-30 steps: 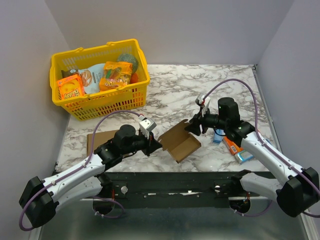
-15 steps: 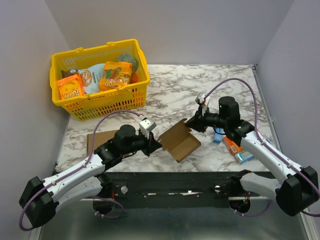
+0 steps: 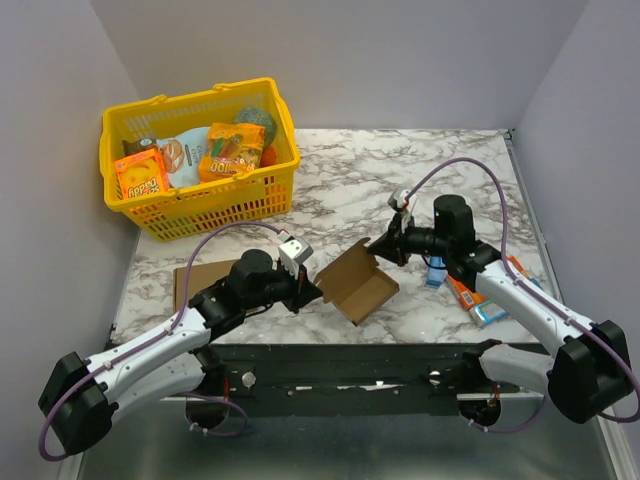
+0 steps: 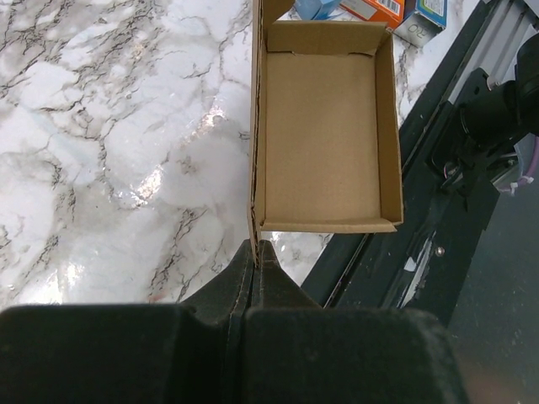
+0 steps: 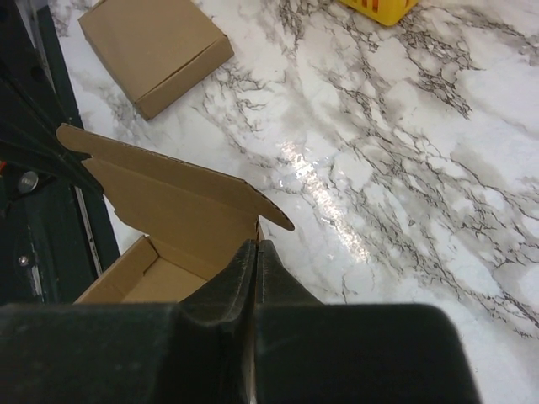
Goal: Fold the paper box
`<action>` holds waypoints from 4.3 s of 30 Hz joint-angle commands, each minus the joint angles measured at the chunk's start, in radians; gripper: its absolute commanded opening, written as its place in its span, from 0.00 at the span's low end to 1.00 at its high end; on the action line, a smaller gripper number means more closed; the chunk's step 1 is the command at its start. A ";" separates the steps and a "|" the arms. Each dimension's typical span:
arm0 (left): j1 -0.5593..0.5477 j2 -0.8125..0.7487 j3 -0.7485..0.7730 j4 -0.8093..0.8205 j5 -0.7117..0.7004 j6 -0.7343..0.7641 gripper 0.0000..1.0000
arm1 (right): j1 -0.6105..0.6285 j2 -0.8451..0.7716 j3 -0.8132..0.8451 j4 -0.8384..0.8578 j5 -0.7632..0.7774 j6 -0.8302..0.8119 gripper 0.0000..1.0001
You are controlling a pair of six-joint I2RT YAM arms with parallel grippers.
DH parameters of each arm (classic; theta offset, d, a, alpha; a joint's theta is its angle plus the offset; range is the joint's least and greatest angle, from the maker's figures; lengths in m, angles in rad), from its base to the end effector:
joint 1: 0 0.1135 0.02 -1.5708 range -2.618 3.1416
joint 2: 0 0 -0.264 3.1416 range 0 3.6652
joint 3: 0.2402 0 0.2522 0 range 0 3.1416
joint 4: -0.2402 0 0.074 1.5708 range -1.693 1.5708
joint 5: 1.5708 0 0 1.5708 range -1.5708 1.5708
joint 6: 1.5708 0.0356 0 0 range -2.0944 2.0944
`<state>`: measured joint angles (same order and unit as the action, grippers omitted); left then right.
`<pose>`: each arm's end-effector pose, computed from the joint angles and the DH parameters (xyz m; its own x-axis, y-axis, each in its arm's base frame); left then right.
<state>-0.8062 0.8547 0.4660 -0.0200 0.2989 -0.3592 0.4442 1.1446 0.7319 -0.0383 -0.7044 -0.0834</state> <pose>0.1276 -0.1482 0.2324 -0.5657 0.1045 -0.8179 0.7241 0.5376 -0.4321 0.2161 0.1284 0.2665 -0.3211 -0.2231 -0.9204 -0.8835 0.4205 0.2063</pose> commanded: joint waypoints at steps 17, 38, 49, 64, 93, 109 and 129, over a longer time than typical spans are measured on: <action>0.004 0.283 0.215 0.025 -0.231 0.097 0.00 | 0.242 -0.184 -0.310 0.428 0.520 0.116 0.01; -0.002 0.511 0.211 0.353 -0.512 0.011 0.00 | 0.470 0.168 -0.402 0.989 1.131 0.246 0.01; -0.042 0.572 0.060 0.594 -0.564 0.012 0.00 | 0.513 0.287 -0.376 1.034 1.203 0.307 0.01; -0.060 0.546 -0.052 0.638 -0.587 -0.007 0.00 | 0.564 0.314 -0.318 0.879 1.197 0.419 0.01; -0.093 0.629 -0.128 0.903 -0.601 0.023 0.00 | 0.564 0.321 -0.249 0.689 1.306 0.477 0.01; -0.240 0.668 -0.133 0.855 -0.768 0.186 0.00 | 0.603 -0.009 -0.322 0.273 1.192 0.562 0.55; -0.326 0.750 -0.053 0.782 -0.842 0.236 0.00 | 0.646 -0.288 -0.332 0.282 1.207 0.548 0.62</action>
<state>-1.1133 1.5829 0.4046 0.8200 -0.5056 -0.1394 1.0893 0.7311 0.3088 0.2813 0.4179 0.3923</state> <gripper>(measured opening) 0.009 0.612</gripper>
